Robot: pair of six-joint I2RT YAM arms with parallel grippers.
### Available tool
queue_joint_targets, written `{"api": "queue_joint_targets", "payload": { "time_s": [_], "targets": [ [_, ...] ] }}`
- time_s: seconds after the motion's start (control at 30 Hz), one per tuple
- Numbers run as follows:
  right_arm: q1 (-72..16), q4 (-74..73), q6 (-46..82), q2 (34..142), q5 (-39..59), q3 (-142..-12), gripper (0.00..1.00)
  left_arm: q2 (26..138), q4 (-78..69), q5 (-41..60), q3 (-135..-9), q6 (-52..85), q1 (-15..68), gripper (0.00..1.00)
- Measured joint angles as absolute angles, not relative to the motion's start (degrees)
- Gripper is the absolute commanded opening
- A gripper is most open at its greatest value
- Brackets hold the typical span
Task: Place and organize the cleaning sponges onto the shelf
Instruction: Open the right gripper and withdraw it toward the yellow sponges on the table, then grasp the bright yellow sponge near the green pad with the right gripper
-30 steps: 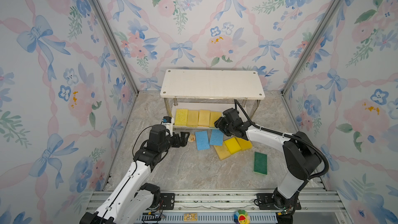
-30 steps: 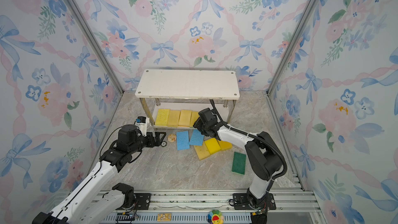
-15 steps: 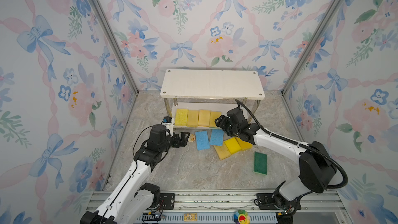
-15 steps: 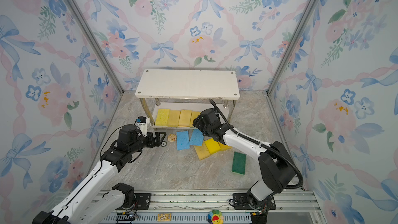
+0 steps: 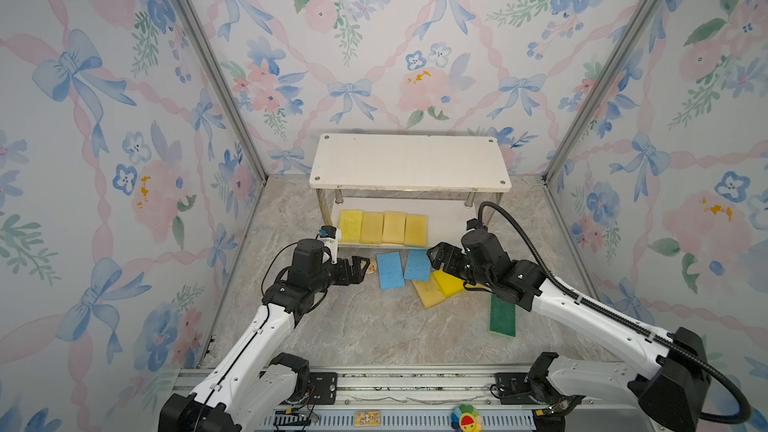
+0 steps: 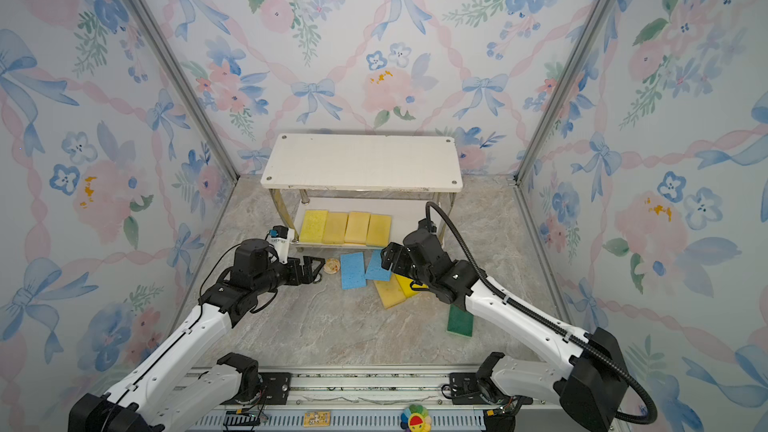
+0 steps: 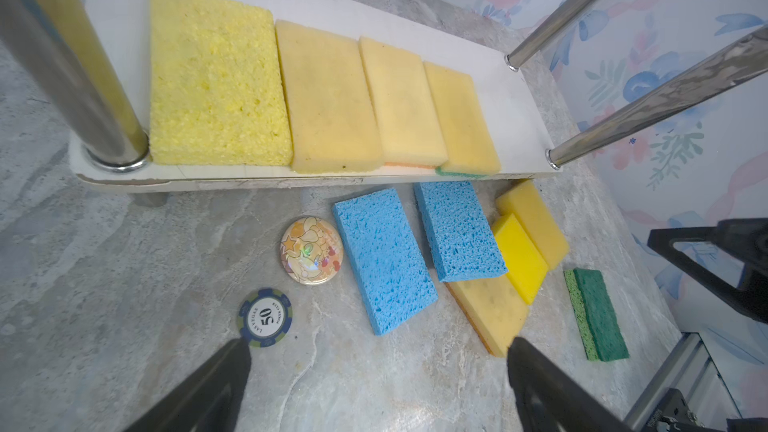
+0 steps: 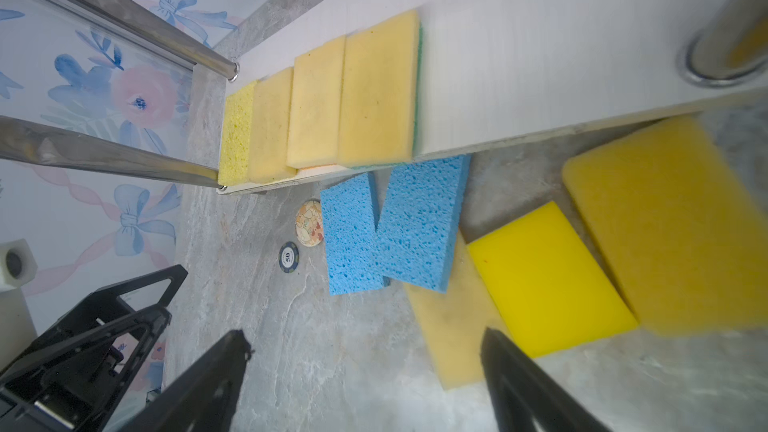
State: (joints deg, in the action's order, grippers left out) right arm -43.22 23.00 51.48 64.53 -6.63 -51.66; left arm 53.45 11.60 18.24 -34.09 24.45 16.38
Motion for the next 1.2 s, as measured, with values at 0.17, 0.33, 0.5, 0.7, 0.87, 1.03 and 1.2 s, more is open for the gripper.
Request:
{"api": "queue_joint_targets", "payload": {
  "time_s": [0.17, 0.33, 0.5, 0.7, 0.87, 1.03, 1.2],
  "targets": [
    [-32.2, 33.3, 45.4, 53.8, -3.7, -46.6, 0.97, 55.4, 8.7, 25.4, -33.0, 27.2, 16.6, 0.98],
    [-17.1, 39.0, 40.5, 50.0, 2.8, -42.8, 0.94, 55.5, 1.3, 31.0, -28.6, 36.8, 19.6, 0.98],
    [-8.9, 38.5, 36.8, 55.0, 9.0, -40.9, 0.9, 55.6, -3.5, 31.6, -27.7, 43.3, 27.1, 0.98],
    [-7.9, 32.3, 34.1, 65.5, 13.1, -40.9, 0.79, 55.5, -9.5, 31.7, -25.1, 48.0, 29.3, 0.98],
    [-7.9, 26.3, 33.4, 73.3, 15.1, -41.1, 0.73, 55.5, -11.1, 32.1, -22.9, 50.1, 29.3, 0.98],
    [-7.9, 22.7, 33.0, 78.5, 15.5, -41.6, 0.69, 55.2, -12.4, 32.4, -22.8, 50.9, 29.3, 0.98],
    [-7.9, 19.9, 32.9, 82.0, 15.9, -41.9, 0.66, 55.2, -12.8, 32.5, -22.4, 50.9, 29.3, 0.98]
  ]
}}
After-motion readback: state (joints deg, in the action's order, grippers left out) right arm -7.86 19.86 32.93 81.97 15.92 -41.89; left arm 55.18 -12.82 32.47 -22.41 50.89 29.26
